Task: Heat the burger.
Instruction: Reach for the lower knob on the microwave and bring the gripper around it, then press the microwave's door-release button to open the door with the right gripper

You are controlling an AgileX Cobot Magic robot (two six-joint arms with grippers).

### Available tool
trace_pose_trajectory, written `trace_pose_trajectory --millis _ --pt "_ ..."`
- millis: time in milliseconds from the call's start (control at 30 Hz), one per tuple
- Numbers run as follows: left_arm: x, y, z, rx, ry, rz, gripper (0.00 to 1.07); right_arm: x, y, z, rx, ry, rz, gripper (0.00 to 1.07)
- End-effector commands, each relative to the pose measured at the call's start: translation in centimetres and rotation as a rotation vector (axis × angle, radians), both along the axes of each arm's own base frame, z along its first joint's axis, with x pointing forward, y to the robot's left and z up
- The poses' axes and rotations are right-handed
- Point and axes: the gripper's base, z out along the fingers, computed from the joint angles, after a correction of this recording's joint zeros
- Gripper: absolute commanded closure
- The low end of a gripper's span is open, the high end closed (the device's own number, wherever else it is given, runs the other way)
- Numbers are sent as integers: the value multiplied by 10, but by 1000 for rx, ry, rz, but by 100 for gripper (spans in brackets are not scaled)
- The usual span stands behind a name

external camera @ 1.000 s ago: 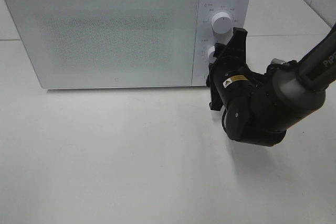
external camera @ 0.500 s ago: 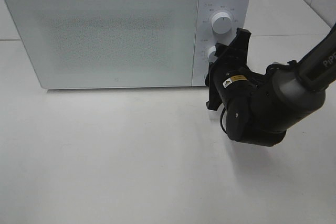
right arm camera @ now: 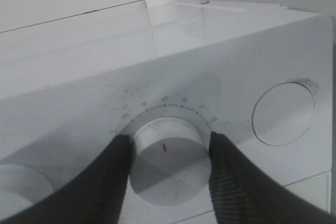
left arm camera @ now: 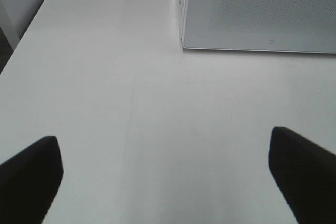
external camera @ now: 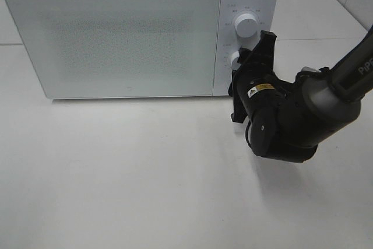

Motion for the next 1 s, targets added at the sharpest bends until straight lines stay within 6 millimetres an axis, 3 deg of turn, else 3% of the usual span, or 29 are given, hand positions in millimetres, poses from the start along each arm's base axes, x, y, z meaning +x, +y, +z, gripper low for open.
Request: trace_pose_trajectory --millis 33,200,233,300,333,367,433,1000 --pt "-2 0 0 -2 -30 5 6 8 12 30 -74 -257 71 74" --pt "-2 0 0 -2 -30 5 6 8 11 31 -82 -256 61 62" --pt "-2 0 0 -2 -30 5 7 8 10 31 -91 -253 49 54" --pt "-2 0 0 -2 -30 5 7 9 9 31 -98 -252 45 51" --pt "-2 0 0 -2 -30 5 7 8 9 30 -106 -250 47 42" --pt "-2 0 0 -2 -30 5 7 8 9 30 -106 -250 47 42" --pt "-2 0 0 -2 -30 5 7 3 9 29 -124 -235 85 32" --pt "-2 0 0 -2 -30 5 7 -44 -6 28 -493 26 360 32"
